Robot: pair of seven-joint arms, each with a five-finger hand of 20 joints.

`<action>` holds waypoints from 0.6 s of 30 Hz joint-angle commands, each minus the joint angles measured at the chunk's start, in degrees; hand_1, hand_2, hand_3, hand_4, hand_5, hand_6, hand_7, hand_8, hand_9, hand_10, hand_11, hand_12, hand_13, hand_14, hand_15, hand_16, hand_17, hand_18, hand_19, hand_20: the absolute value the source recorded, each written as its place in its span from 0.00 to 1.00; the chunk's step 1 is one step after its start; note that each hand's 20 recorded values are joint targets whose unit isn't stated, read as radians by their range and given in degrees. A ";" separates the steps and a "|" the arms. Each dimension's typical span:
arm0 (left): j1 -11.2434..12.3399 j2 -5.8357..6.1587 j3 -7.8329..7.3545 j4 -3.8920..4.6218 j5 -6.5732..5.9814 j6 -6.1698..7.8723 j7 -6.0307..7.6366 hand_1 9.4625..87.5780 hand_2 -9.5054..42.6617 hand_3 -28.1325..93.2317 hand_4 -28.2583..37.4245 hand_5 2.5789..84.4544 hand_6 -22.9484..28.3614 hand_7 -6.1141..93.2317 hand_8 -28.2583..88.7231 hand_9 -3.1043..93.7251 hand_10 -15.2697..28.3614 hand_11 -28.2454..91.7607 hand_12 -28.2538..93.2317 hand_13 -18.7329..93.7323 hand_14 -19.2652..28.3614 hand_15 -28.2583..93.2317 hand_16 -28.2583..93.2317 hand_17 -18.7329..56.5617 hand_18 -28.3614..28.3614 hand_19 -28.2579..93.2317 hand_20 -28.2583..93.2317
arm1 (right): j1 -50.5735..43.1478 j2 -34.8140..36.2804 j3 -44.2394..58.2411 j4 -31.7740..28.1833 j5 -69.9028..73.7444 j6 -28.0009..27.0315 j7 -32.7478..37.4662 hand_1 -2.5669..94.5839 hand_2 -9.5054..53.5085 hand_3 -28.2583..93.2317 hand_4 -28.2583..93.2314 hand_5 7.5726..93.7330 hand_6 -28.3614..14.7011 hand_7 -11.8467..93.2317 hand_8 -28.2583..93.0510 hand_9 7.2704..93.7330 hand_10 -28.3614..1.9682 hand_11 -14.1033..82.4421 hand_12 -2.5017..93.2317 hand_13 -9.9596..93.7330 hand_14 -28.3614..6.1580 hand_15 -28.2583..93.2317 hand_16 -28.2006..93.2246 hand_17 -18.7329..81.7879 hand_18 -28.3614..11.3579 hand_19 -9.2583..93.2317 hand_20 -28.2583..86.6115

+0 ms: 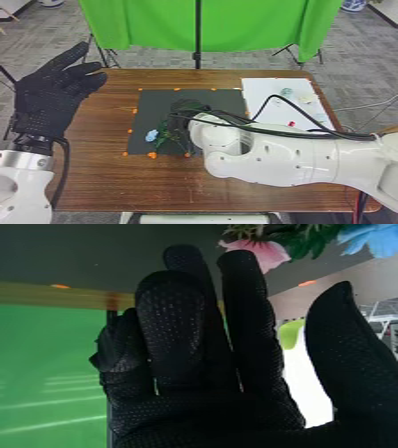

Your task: Arrange flowers

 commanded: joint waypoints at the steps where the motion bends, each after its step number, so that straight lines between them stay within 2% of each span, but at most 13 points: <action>1: -0.30 0.47 0.50 0.53 -0.05 0.15 0.13 0.17 0.33 0.88 0.09 0.43 0.64 0.21 0.16 0.40 0.86 0.52 0.33 0.41 1.00 0.75 0.13 0.18 0.94 0.75 0.43 | 0.89 -2.15 0.69 1.29 1.22 0.19 -0.31 0.25 0.29 0.86 0.04 0.71 0.68 0.22 0.13 0.71 0.34 0.33 0.18 0.78 0.48 0.85 0.37 0.58 0.13 1.00 0.52; 9: -0.66 0.70 0.69 0.76 0.05 -0.17 0.03 0.17 0.33 0.88 0.09 0.43 0.64 0.21 0.16 0.40 0.86 0.52 0.33 0.41 1.00 0.75 0.13 0.18 0.94 0.75 0.43 | 1.41 -2.91 0.43 2.71 2.60 1.30 0.79 0.25 0.30 0.87 0.04 0.62 0.68 0.22 0.13 0.70 0.34 0.33 0.18 0.78 0.48 0.85 0.37 0.58 0.13 1.00 0.52; 11: -1.13 0.61 0.86 0.84 0.10 -0.36 -0.52 0.17 0.33 0.88 0.09 0.43 0.64 0.21 0.16 0.40 0.86 0.52 0.33 0.41 1.00 0.75 0.13 0.18 0.94 0.75 0.43 | 1.33 -3.08 0.56 3.34 3.03 1.78 1.17 0.24 0.30 0.87 0.04 0.61 0.68 0.22 0.13 0.70 0.34 0.34 0.18 0.78 0.48 0.85 0.37 0.58 0.13 1.00 0.52; 15: -1.57 0.95 1.25 1.03 0.07 -0.69 -0.21 0.17 0.34 0.88 0.09 0.43 0.64 0.21 0.16 0.40 0.86 0.53 0.33 0.41 1.00 0.75 0.13 0.18 0.94 0.75 0.43 | 1.61 -3.45 0.44 4.38 4.19 2.16 2.13 0.24 0.30 0.87 0.04 0.59 0.68 0.22 0.13 0.70 0.34 0.34 0.18 0.78 0.48 0.85 0.37 0.58 0.13 1.00 0.52; 18: -2.35 0.94 1.65 1.22 0.13 -0.82 -0.83 0.17 0.33 0.88 0.09 0.43 0.64 0.21 0.16 0.40 0.86 0.52 0.33 0.41 1.00 0.75 0.13 0.18 0.94 0.75 0.43 | 1.29 -3.82 0.93 5.11 4.96 2.27 2.70 0.24 0.30 0.87 0.04 0.56 0.68 0.22 0.13 0.70 0.34 0.34 0.18 0.78 0.48 0.85 0.37 0.59 0.13 1.00 0.52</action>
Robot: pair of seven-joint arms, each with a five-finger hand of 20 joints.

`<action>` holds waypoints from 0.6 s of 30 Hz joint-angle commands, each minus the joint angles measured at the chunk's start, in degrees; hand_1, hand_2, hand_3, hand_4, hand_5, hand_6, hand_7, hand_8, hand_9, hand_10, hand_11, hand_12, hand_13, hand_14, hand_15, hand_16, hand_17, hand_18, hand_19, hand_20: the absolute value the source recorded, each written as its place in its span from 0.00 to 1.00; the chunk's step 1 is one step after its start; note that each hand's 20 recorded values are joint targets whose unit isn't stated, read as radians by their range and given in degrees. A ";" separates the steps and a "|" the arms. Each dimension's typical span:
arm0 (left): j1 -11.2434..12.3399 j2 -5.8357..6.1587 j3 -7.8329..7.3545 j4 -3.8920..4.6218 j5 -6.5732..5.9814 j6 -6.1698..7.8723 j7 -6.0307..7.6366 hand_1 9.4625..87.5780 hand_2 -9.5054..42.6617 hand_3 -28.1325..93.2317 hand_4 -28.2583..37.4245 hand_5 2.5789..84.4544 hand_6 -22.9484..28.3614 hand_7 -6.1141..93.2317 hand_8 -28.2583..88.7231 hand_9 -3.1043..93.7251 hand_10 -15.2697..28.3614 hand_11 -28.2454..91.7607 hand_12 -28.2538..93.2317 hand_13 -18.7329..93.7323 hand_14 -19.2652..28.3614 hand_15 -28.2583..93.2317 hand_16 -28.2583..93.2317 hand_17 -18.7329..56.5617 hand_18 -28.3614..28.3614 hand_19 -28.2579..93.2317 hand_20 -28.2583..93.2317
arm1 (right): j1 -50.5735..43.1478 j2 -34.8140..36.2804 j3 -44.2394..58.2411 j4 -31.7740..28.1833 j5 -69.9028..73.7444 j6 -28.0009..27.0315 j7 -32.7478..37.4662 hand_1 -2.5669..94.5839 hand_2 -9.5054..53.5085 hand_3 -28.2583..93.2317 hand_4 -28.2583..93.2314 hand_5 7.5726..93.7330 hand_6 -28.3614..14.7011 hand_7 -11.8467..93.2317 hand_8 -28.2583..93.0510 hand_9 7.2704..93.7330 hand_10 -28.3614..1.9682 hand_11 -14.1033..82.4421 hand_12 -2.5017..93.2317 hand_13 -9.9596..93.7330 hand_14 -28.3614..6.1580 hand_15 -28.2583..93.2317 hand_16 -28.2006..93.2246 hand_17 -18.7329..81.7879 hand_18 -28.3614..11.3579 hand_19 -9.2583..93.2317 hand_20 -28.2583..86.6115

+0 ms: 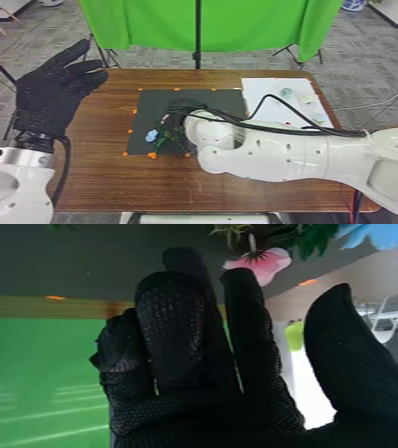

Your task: Arrange flowers

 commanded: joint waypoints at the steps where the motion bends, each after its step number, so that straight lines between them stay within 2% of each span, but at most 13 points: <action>1: -0.89 0.33 0.91 0.72 0.11 -0.82 -0.71 0.17 0.33 0.88 0.09 0.43 0.64 0.21 0.16 0.40 0.86 0.52 0.33 0.41 1.00 0.75 0.13 0.18 0.94 0.75 0.43 | 0.53 -1.13 0.99 1.82 1.63 1.07 1.85 0.24 0.30 0.87 0.04 0.55 0.68 0.22 0.13 0.70 0.34 0.34 0.18 0.78 0.48 0.85 0.37 0.59 0.13 1.00 0.52; 6: -1.84 0.48 1.44 0.98 0.22 -1.12 -1.09 0.17 0.33 0.88 0.09 0.43 0.64 0.21 0.16 0.40 0.86 0.52 0.33 0.41 1.00 0.75 0.13 0.18 0.94 0.75 0.43 | 0.19 -1.64 1.49 2.30 2.53 1.46 2.07 0.24 0.30 0.87 0.04 0.50 0.68 0.22 0.13 0.69 0.34 0.34 0.18 0.78 0.48 0.85 0.37 0.59 0.13 1.00 0.53; 11: -2.38 0.09 2.03 1.27 0.24 -1.14 -1.73 0.18 0.33 0.88 0.09 0.43 0.64 0.21 0.16 0.40 0.86 0.52 0.33 0.41 1.00 0.75 0.13 0.18 0.94 0.75 0.43 | -0.58 -1.81 2.36 2.44 3.56 1.71 2.12 0.24 0.30 0.88 0.04 0.43 0.69 0.22 0.13 0.69 0.34 0.35 0.18 0.78 0.48 0.85 0.37 0.59 0.13 1.00 0.53; 16: -1.17 -0.33 1.35 1.00 0.24 -0.74 -2.09 0.18 0.33 0.88 0.09 0.43 0.64 0.21 0.16 0.40 0.86 0.52 0.33 0.41 1.00 0.75 0.13 0.18 0.94 0.75 0.43 | -1.26 -1.15 3.13 1.57 3.03 2.38 1.50 0.24 0.30 0.88 0.04 0.41 0.69 0.22 0.13 0.68 0.34 0.35 0.18 0.78 0.48 0.85 0.36 0.59 0.13 1.00 0.53; 18: -0.41 -0.51 1.03 0.82 0.18 -0.52 -1.78 0.18 0.33 0.88 0.09 0.43 0.64 0.21 0.16 0.40 0.86 0.52 0.33 0.41 1.00 0.75 0.13 0.18 0.94 0.75 0.43 | -1.56 -0.91 3.75 1.41 2.37 2.48 1.24 0.24 0.30 0.88 0.04 0.40 0.69 0.22 0.13 0.68 0.34 0.35 0.18 0.78 0.48 0.85 0.36 0.59 0.13 1.00 0.53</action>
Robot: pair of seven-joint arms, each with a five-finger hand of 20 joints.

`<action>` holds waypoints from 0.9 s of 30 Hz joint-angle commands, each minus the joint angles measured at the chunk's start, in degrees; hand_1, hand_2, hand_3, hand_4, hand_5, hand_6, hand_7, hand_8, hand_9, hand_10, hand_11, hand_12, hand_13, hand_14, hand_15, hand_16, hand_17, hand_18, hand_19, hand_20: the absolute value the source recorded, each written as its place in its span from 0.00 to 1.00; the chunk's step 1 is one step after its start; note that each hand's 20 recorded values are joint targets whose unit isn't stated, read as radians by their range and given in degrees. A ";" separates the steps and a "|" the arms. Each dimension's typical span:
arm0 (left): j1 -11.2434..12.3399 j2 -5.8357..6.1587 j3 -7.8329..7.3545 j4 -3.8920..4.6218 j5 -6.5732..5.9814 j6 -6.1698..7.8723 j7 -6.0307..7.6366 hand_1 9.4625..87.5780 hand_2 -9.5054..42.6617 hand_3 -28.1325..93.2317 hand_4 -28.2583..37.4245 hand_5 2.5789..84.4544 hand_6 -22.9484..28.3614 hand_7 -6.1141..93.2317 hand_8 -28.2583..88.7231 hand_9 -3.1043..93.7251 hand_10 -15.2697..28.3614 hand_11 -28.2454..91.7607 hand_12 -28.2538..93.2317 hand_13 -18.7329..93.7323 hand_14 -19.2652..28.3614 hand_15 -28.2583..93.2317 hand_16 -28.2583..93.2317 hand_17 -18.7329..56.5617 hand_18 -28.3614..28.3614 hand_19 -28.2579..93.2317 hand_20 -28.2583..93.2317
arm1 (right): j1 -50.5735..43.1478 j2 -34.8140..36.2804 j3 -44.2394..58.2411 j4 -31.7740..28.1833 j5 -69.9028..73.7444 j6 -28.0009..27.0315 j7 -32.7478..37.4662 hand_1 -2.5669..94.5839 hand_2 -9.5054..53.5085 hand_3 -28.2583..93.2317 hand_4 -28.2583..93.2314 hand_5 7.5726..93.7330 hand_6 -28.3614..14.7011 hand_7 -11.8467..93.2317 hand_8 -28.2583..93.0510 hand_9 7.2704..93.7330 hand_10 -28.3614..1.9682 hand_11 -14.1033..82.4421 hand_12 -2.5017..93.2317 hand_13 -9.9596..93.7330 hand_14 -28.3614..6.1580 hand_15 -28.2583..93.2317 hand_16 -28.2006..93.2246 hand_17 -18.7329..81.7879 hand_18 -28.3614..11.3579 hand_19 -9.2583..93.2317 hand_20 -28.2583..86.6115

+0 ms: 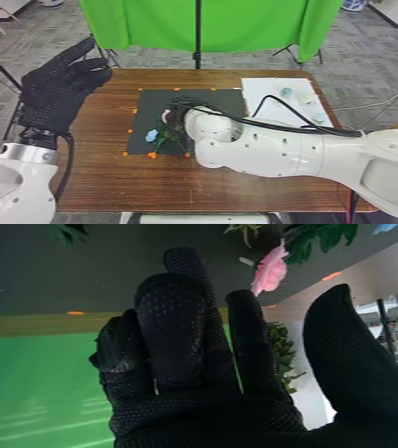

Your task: Arrange flowers

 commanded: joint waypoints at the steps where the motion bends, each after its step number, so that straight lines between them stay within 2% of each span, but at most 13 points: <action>1: 2.32 -0.92 -0.59 -0.04 0.09 0.28 -0.69 0.17 0.33 0.88 0.09 0.43 0.64 0.21 0.16 0.40 0.86 0.52 0.33 0.41 1.00 0.75 0.13 0.18 0.94 0.75 0.43 | -0.22 0.44 1.26 -1.05 -1.07 2.11 -0.76 0.24 0.30 0.88 0.04 0.40 0.68 0.22 0.13 0.68 0.34 0.35 0.18 0.78 0.48 0.85 0.36 0.59 0.13 1.00 0.53; 5: 3.38 -1.45 -0.55 -0.30 -0.11 1.19 -0.57 0.18 0.33 0.88 0.09 0.43 0.64 0.21 0.16 0.40 0.86 0.52 0.33 0.41 1.00 0.75 0.13 0.18 0.94 0.75 0.43 | -0.88 1.38 2.70 -1.45 -2.05 2.66 -1.15 0.23 0.31 0.88 0.04 0.38 0.67 0.22 0.13 0.68 0.35 0.36 0.18 0.78 0.48 0.85 0.36 0.59 0.13 1.00 0.53; 9: 3.58 -1.16 -0.06 -0.33 -0.19 1.49 0.26 0.18 0.34 0.88 0.09 0.43 0.64 0.21 0.15 0.40 0.86 0.52 0.33 0.41 1.00 0.75 0.13 0.18 0.94 0.75 0.43 | 0.29 2.03 2.83 -0.88 -1.36 3.18 -1.42 0.23 0.31 0.88 0.04 0.34 0.67 0.22 0.13 0.68 0.35 0.35 0.18 0.78 0.48 0.85 0.36 0.59 0.13 1.00 0.53; 13: 3.75 -1.80 0.30 -0.45 -0.03 1.81 -0.26 0.18 0.33 0.88 0.09 0.43 0.64 0.21 0.16 0.40 0.86 0.52 0.33 0.41 1.00 0.75 0.13 0.18 0.94 0.75 0.43 | -0.36 2.55 4.25 -1.01 -1.74 3.16 -2.19 0.23 0.31 0.88 0.04 0.33 0.67 0.22 0.14 0.68 0.34 0.36 0.18 0.78 0.48 0.85 0.36 0.59 0.13 1.00 0.53; 14: 4.07 -1.55 0.48 -0.58 -0.33 2.47 0.33 0.18 0.34 0.88 0.09 0.43 0.64 0.21 0.16 0.40 0.86 0.52 0.33 0.41 1.00 0.75 0.13 0.18 0.94 0.75 0.43 | -0.92 2.85 5.38 -1.45 -1.80 2.74 -2.33 0.23 0.31 0.88 0.04 0.33 0.67 0.22 0.14 0.67 0.34 0.36 0.18 0.78 0.48 0.85 0.36 0.59 0.13 1.00 0.53; 16: 4.41 -1.85 0.62 -0.69 -0.39 2.69 0.58 0.18 0.34 0.88 0.09 0.43 0.64 0.21 0.15 0.40 0.86 0.52 0.33 0.41 1.00 0.75 0.13 0.18 0.94 0.75 0.43 | -1.29 4.38 6.63 -3.13 -1.73 3.70 -2.60 0.23 0.31 0.88 0.04 0.33 0.67 0.22 0.14 0.67 0.34 0.35 0.18 0.78 0.48 0.85 0.36 0.59 0.13 1.00 0.53; 18: 5.61 -2.06 -0.19 -1.04 -0.25 2.63 0.81 0.18 0.33 0.88 0.09 0.43 0.64 0.21 0.16 0.40 0.86 0.52 0.33 0.41 1.00 0.75 0.13 0.18 0.94 0.75 0.43 | -2.09 6.34 8.47 -5.16 -2.78 5.18 -3.21 0.23 0.31 0.88 0.04 0.33 0.66 0.22 0.14 0.67 0.34 0.35 0.18 0.78 0.48 0.85 0.36 0.59 0.13 1.00 0.53; 19: 6.31 -1.78 -0.57 -1.15 -0.48 2.81 1.28 0.18 0.33 0.88 0.09 0.43 0.64 0.21 0.15 0.40 0.86 0.52 0.33 0.41 1.00 0.75 0.13 0.18 0.94 0.75 0.43 | -2.76 7.49 9.53 -6.25 -3.49 6.52 -3.21 0.23 0.31 0.88 0.04 0.34 0.66 0.22 0.14 0.67 0.34 0.35 0.18 0.78 0.48 0.85 0.36 0.59 0.13 1.00 0.53; 21: 7.58 -2.10 -1.48 -1.48 -0.79 3.30 1.78 0.18 0.33 0.88 0.09 0.43 0.64 0.21 0.15 0.40 0.86 0.52 0.33 0.41 1.00 0.75 0.13 0.18 0.94 0.75 0.43 | -4.51 10.20 12.34 -8.60 -4.75 7.39 -3.55 0.23 0.31 0.88 0.04 0.35 0.65 0.22 0.14 0.67 0.34 0.35 0.17 0.78 0.47 0.85 0.36 0.59 0.13 1.00 0.51; 24: 9.54 -2.96 -3.07 -1.86 -0.78 3.48 2.32 0.18 0.34 0.88 0.09 0.43 0.64 0.21 0.16 0.40 0.86 0.52 0.33 0.41 1.00 0.75 0.13 0.18 0.94 0.75 0.43 | -9.08 14.28 17.87 -11.74 -8.03 9.19 -2.53 0.23 0.31 0.88 0.04 0.38 0.64 0.22 0.14 0.67 0.34 0.35 0.17 0.77 0.46 0.82 0.35 0.58 0.13 1.00 0.45; 25: 10.51 -2.98 -3.74 -1.98 -1.11 3.60 2.93 0.17 0.33 0.88 0.09 0.43 0.64 0.21 0.16 0.40 0.86 0.52 0.33 0.41 1.00 0.75 0.13 0.18 0.94 0.75 0.43 | -9.35 15.64 17.96 -12.51 -9.02 11.38 -0.96 0.24 0.31 0.88 0.04 0.39 0.63 0.22 0.14 0.67 0.34 0.35 0.17 0.77 0.46 0.81 0.35 0.57 0.13 1.00 0.42; 27: 12.24 -3.51 -5.10 -2.07 -1.35 3.25 3.58 0.17 0.33 0.88 0.08 0.43 0.64 0.21 0.16 0.40 0.86 0.52 0.33 0.41 1.00 0.75 0.13 0.18 0.94 0.75 0.43 | -13.63 17.38 22.87 -13.89 -12.86 10.79 1.80 0.24 0.31 0.87 0.04 0.40 0.61 0.22 0.14 0.66 0.33 0.35 0.17 0.77 0.45 0.79 0.34 0.57 0.13 1.00 0.39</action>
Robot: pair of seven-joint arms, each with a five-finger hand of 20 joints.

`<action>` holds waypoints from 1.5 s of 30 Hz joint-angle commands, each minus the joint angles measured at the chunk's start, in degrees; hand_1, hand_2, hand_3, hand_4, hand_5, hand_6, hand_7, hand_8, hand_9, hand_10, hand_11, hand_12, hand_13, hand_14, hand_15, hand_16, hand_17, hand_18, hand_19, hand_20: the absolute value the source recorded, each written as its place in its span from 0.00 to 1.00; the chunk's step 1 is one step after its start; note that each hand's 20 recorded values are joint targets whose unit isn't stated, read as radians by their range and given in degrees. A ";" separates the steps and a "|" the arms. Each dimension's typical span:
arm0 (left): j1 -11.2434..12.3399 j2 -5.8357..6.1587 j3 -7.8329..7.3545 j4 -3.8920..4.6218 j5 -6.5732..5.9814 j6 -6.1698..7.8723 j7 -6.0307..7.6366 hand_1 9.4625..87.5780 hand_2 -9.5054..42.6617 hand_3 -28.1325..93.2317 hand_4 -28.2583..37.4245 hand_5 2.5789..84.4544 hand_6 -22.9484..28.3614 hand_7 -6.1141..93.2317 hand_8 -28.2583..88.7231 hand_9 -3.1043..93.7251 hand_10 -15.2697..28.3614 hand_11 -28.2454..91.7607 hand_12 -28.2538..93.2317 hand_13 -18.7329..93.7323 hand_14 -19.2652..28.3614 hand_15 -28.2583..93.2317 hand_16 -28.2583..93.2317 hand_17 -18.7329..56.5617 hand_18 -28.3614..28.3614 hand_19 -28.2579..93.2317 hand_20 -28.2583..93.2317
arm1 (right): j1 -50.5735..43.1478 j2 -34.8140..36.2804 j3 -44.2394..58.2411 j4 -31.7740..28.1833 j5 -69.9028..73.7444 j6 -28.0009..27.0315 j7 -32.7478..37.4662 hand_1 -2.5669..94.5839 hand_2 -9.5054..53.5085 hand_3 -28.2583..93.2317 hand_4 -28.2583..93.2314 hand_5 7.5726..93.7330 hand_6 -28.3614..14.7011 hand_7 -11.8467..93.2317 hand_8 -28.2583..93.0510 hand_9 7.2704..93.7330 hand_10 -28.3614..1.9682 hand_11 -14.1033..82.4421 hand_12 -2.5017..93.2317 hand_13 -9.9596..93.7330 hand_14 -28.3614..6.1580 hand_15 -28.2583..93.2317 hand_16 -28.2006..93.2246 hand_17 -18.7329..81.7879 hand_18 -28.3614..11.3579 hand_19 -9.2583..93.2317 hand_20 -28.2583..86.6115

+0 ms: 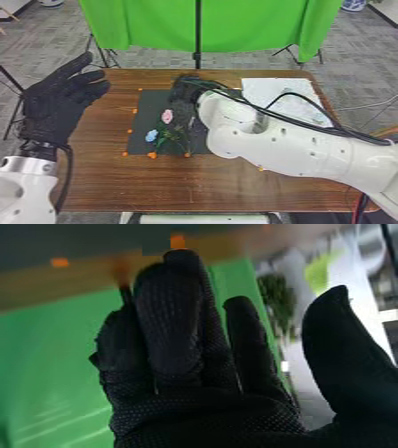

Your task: Arrange flowers

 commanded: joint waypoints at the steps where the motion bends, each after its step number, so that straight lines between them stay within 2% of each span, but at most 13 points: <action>1: 6.61 -2.07 -3.95 -0.58 -1.49 0.99 2.58 0.17 0.33 0.88 0.08 0.43 0.64 0.21 0.16 0.40 0.85 0.52 0.33 0.41 1.00 0.75 0.13 0.18 0.94 0.75 0.43 | -9.54 11.22 11.65 -5.84 -10.60 5.14 6.38 0.25 0.31 0.87 0.04 0.39 0.59 0.22 0.14 0.65 0.31 0.34 0.17 0.77 0.44 0.79 0.34 0.58 0.13 1.00 0.38; 3: 8.51 -2.84 -4.97 -0.81 -1.57 0.89 3.56 0.16 0.33 0.88 0.07 0.42 0.63 0.21 0.16 0.39 0.84 0.51 0.33 0.40 1.00 0.74 0.13 0.18 0.94 0.75 0.43 | -13.12 12.52 15.58 -6.60 -12.31 5.17 8.20 0.25 0.31 0.87 0.04 0.39 0.58 0.21 0.14 0.63 0.28 0.33 0.17 0.76 0.42 0.78 0.33 0.58 0.13 1.00 0.36; 4: 9.33 -2.68 -5.06 -0.83 -2.06 1.21 4.86 0.16 0.34 0.88 0.07 0.42 0.62 0.21 0.16 0.39 0.84 0.50 0.33 0.40 1.00 0.74 0.13 0.18 0.95 0.75 0.43 | -13.97 13.42 16.26 -6.82 -13.35 6.28 9.59 0.25 0.31 0.87 0.04 0.39 0.58 0.21 0.14 0.62 0.27 0.33 0.16 0.76 0.41 0.78 0.33 0.58 0.13 1.00 0.35; 7: 10.89 -3.35 -5.42 -0.90 -2.42 1.59 6.39 0.14 0.33 0.88 0.04 0.41 0.61 0.20 0.16 0.38 0.82 0.49 0.33 0.40 1.00 0.74 0.13 0.18 0.96 0.75 0.43 | -17.45 15.35 19.56 -7.15 -15.52 7.32 12.52 0.26 0.30 0.86 0.05 0.39 0.56 0.21 0.14 0.60 0.24 0.32 0.16 0.76 0.38 0.77 0.33 0.60 0.12 1.00 0.32; 8: 11.80 -2.79 -5.73 -0.91 -2.95 1.78 7.29 0.14 0.33 0.88 0.04 0.41 0.61 0.20 0.16 0.37 0.82 0.48 0.33 0.40 1.00 0.74 0.13 0.18 0.96 0.74 0.43 | -18.46 15.87 20.62 -7.17 -15.60 7.27 13.12 0.26 0.29 0.86 0.05 0.40 0.55 0.21 0.14 0.60 0.23 0.31 0.16 0.76 0.37 0.77 0.32 0.61 0.12 1.00 0.31; 16: 12.21 -4.94 -6.05 -0.34 -1.54 -1.30 5.09 0.09 0.34 0.86 0.00 0.38 0.57 0.19 0.16 0.35 0.78 0.46 0.33 0.39 1.00 0.73 0.13 0.16 0.98 0.73 0.43 | -28.57 19.23 29.24 -7.40 -18.83 7.37 18.90 0.28 0.26 0.85 0.05 0.41 0.52 0.21 0.14 0.59 0.19 0.30 0.15 0.76 0.34 0.77 0.31 0.63 0.13 1.00 0.33; 19: 11.96 -4.94 -5.43 -0.18 -1.49 -1.20 4.80 0.09 0.34 0.86 0.00 0.38 0.56 0.19 0.16 0.34 0.78 0.45 0.33 0.38 1.00 0.72 0.14 0.16 0.98 0.73 0.43 | -31.70 19.98 32.67 -7.49 -18.33 6.77 20.52 0.29 0.25 0.84 0.05 0.42 0.51 0.20 0.15 0.67 0.19 0.31 0.15 0.82 0.39 0.75 0.31 0.68 0.16 1.00 0.36; 24: 10.98 -4.74 -4.55 -0.15 -1.45 -0.76 4.08 0.09 0.34 0.86 0.00 0.37 0.56 0.19 0.16 0.35 0.78 0.45 0.34 0.38 1.00 0.72 0.14 0.16 0.98 0.72 0.43 | -35.36 20.69 37.27 -6.39 -17.60 5.39 22.44 0.29 0.24 0.83 0.05 0.42 0.50 0.20 0.15 0.71 0.19 0.31 0.15 0.85 0.42 0.74 0.32 0.72 0.18 1.00 0.38; 32: 9.91 -4.11 -3.34 -0.11 -1.59 -0.25 4.23 0.10 0.34 0.86 0.00 0.38 0.59 0.20 0.16 0.37 0.81 0.47 0.34 0.39 1.00 0.72 0.14 0.17 0.98 0.73 0.44 | -36.58 23.75 38.84 -3.08 -16.27 0.88 23.89 0.30 0.22 0.82 0.06 0.40 0.49 0.19 0.15 0.77 0.23 0.33 0.16 0.89 0.47 0.74 0.34 0.75 0.19 1.00 0.42; 34: 9.25 -3.93 -2.95 -0.18 -1.69 0.46 3.39 0.10 0.34 0.86 0.00 0.38 0.59 0.20 0.16 0.37 0.81 0.48 0.34 0.39 1.00 0.73 0.14 0.17 0.98 0.73 0.44 | -38.65 24.63 40.72 -3.15 -14.96 -0.28 24.30 0.30 0.21 0.82 0.06 0.40 0.49 0.19 0.15 0.78 0.24 0.33 0.16 0.90 0.49 0.73 0.34 0.76 0.23 1.00 0.39; 36: 9.56 -3.93 -3.17 -0.22 -1.72 -0.16 3.62 0.12 0.35 0.87 0.00 0.38 0.59 0.20 0.16 0.37 0.81 0.48 0.34 0.39 1.00 0.73 0.14 0.17 0.98 0.73 0.44 | -40.08 24.88 42.12 -2.93 -14.37 -0.86 24.56 0.30 0.20 0.82 0.06 0.40 0.50 0.19 0.15 0.78 0.24 0.33 0.16 0.91 0.50 0.72 0.33 0.78 0.26 1.00 0.35; 39: 9.94 -4.10 -3.29 -0.41 -1.68 0.35 3.85 0.12 0.35 0.87 0.00 0.38 0.59 0.21 0.16 0.37 0.82 0.48 0.34 0.39 1.00 0.73 0.14 0.17 0.98 0.74 0.44 | -40.05 25.28 41.52 -2.02 -13.53 -1.61 24.32 0.31 0.20 0.82 0.06 0.40 0.50 0.19 0.15 0.78 0.24 0.33 0.16 0.91 0.51 0.71 0.33 0.79 0.28 1.00 0.33; 45: 8.58 -4.12 -2.40 -0.18 -1.59 0.35 3.30 0.12 0.35 0.87 0.00 0.38 0.59 0.21 0.16 0.37 0.82 0.48 0.34 0.39 1.00 0.73 0.14 0.17 0.97 0.74 0.44 | -39.38 25.26 40.29 -0.40 -11.05 -3.08 23.30 0.32 0.18 0.82 0.06 0.41 0.51 0.19 0.15 0.79 0.25 0.33 0.16 0.92 0.51 0.70 0.34 0.79 0.28 1.00 0.33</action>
